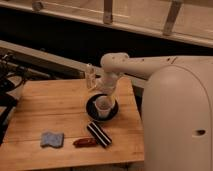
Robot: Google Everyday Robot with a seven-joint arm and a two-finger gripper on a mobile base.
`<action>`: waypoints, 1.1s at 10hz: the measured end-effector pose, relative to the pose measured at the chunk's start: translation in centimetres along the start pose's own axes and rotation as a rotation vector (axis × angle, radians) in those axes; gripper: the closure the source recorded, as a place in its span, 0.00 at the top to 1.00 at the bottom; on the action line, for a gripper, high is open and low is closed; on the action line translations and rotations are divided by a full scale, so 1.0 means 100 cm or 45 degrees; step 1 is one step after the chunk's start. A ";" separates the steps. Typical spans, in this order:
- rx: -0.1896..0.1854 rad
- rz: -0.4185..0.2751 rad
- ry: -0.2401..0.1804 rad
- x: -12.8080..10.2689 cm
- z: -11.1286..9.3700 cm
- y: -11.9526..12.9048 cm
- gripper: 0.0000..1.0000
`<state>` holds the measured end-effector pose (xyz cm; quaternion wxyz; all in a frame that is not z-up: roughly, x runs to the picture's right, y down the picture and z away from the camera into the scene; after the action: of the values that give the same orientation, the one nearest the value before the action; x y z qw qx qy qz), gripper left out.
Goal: Place the ceramic cup in the ceramic bowl
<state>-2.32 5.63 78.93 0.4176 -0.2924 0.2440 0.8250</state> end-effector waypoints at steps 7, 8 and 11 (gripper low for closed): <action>-0.014 -0.081 -0.066 0.005 -0.048 0.014 0.85; -0.018 -0.086 -0.072 0.005 -0.049 0.015 0.85; -0.022 -0.094 -0.075 0.007 -0.053 0.020 0.85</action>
<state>-2.81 1.55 75.02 0.4521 -0.2803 0.2133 0.8195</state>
